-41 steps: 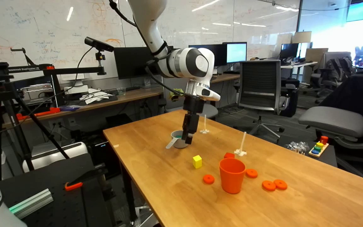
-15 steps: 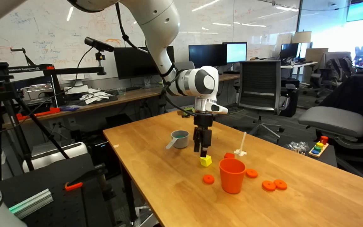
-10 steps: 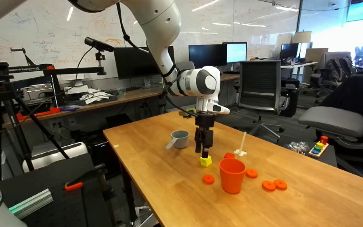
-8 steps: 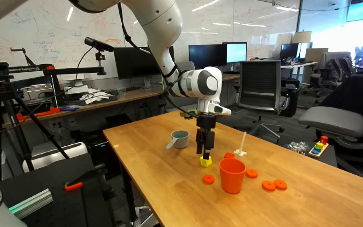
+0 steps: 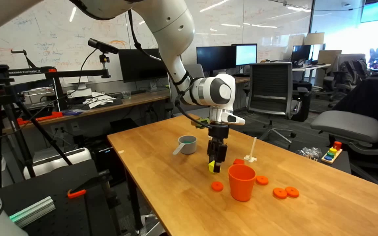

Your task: Put the blocks inside the grey cup

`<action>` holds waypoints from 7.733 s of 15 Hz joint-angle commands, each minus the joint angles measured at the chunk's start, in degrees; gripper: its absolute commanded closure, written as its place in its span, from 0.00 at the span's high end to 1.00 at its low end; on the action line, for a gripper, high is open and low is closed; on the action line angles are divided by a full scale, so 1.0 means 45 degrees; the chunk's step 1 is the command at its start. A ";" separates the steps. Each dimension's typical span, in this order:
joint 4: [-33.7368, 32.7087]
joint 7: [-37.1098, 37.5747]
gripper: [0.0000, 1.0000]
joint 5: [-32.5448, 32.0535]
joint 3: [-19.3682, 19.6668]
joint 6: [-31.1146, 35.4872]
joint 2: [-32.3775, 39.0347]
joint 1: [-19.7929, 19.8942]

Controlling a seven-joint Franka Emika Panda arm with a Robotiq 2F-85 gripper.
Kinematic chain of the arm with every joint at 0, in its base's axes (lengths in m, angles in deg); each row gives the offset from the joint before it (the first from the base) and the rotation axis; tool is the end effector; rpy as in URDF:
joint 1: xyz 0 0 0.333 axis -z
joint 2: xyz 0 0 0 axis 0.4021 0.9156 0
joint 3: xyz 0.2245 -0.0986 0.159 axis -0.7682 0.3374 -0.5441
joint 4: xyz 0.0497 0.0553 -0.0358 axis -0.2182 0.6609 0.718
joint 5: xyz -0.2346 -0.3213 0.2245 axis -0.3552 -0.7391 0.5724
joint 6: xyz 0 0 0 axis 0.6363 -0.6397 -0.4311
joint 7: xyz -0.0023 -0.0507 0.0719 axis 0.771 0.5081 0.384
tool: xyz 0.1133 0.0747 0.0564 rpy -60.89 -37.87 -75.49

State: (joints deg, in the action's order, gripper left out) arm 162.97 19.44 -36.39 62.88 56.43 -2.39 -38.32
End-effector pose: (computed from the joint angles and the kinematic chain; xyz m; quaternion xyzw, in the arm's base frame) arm 0.6306 0.1046 -0.0498 0.9561 -0.1988 -0.1498 0.1546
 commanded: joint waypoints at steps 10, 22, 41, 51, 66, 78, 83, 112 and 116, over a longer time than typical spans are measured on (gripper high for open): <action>-0.0420 -0.1215 0.12 0.0953 -0.0605 -0.0302 -0.0639 0.0201; 0.0054 -0.1801 0.12 0.3122 -0.2287 -0.0967 -0.2655 -0.0239; -0.0094 -0.0441 1.00 0.1314 0.0295 -0.1357 -0.2746 -0.0109; -0.0234 0.2225 1.00 0.1857 0.0309 0.0492 -0.1820 0.0459; 0.0244 0.5733 1.00 0.2886 0.0470 0.2964 -0.0885 0.0439; -0.0146 0.5749 1.00 0.3118 0.0165 0.3708 -0.0052 0.1401; -0.0416 0.5623 0.70 0.3043 0.0006 0.3908 0.0489 0.1322; 0.0670 0.4390 0.13 0.4377 -0.2677 0.3433 -0.2556 0.0223; 0.1369 0.4222 0.13 0.5012 -0.3099 0.3295 -0.2839 0.0149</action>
State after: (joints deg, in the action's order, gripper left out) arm 165.26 40.47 -16.93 49.99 72.25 -12.19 -37.62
